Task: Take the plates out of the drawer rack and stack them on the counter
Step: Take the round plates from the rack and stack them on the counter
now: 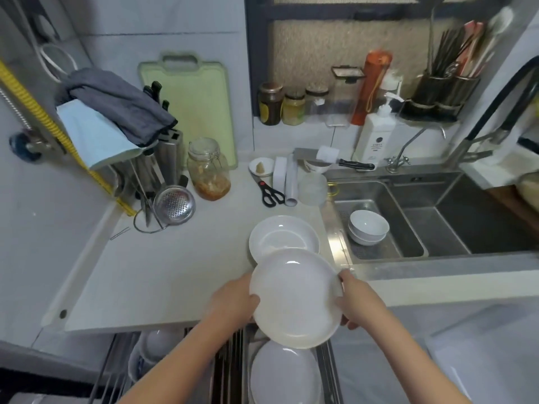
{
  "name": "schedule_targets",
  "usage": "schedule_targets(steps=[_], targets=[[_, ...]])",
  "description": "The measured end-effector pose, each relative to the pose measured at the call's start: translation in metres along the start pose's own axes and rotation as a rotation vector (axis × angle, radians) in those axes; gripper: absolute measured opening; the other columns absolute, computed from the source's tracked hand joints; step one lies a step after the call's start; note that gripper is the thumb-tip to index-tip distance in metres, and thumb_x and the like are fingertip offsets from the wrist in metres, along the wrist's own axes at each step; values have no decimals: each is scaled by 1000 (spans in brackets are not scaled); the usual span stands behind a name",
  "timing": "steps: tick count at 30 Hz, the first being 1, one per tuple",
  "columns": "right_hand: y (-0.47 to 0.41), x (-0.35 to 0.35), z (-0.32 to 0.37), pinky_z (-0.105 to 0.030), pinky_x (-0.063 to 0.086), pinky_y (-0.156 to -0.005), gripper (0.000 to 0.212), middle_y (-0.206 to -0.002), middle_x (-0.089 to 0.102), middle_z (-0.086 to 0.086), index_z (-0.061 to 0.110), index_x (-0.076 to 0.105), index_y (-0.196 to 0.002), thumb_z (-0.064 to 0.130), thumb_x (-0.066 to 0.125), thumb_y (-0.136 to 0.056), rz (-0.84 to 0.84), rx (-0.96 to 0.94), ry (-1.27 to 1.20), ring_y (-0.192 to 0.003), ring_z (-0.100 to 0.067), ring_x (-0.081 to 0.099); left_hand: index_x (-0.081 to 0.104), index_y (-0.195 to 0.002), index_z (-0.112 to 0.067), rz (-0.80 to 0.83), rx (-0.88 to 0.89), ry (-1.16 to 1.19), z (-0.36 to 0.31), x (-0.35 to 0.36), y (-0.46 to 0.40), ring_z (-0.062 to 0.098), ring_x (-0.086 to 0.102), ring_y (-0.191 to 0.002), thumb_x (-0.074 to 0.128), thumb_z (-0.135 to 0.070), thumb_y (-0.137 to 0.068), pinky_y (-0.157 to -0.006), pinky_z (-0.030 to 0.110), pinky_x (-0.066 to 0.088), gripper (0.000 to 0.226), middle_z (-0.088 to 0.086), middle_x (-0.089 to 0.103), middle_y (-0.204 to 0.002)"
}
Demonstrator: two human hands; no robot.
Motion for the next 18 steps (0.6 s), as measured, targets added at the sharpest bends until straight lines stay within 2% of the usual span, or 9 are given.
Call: schedule_targets(steps=[3,4,7,10,14,18], targets=[[-22,-22,17,-42,61,-56,26,-77,63,-6,16,42,-105,4,40,-82,-43,-23,-16,-56,-27,69,49,-123,-32,-23,-10,24,-9,-26,-22,16,68,-61,43,-20,-80,-64,25,50,45,-2,72,-82],[-30,-27,23,-40,61,-56,27,-75,64,-5,16,42,-106,4,40,-82,-51,-24,-11,-52,-26,67,50,-121,-32,-29,-11,23,-12,-33,-30,17,68,-59,43,-19,-78,-66,26,53,46,-1,71,-77],[-53,-40,38,-37,59,-56,29,-69,66,-6,16,42,-108,5,38,-82,-49,-28,-21,-51,-27,66,53,-115,-26,-33,-44,-2,-19,-52,-52,23,70,-72,43,-15,-74,-76,37,57,44,3,72,-78],[-76,-48,47,-36,58,-55,28,-71,67,-8,16,42,-110,6,38,-83,-47,-30,-38,-47,-24,62,55,-112,-26,-18,-75,-2,-23,-60,-73,24,71,-74,43,-12,-73,-78,37,57,43,3,73,-81],[-105,-51,52,-43,62,-65,29,-70,69,-8,17,44,-108,7,37,-82,-50,-21,-57,-53,-29,67,55,-113,-26,-12,-110,4,-23,-63,-102,23,71,-74,41,-11,-74,-76,35,58,44,3,73,-83],[-129,-47,50,-40,62,-60,38,-63,66,-5,20,45,-115,6,39,-80,-47,-3,-85,-43,-21,61,55,-117,-26,-7,-133,28,-19,-59,-122,23,71,-81,40,-14,-79,-79,36,58,43,3,72,-94]])
Point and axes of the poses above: each hand's wrist, its own y-axis away from the middle knuckle, its own x-axis out of the palm, z = x × y, the point moved 6 cm from there along -y, towards the middle knuckle
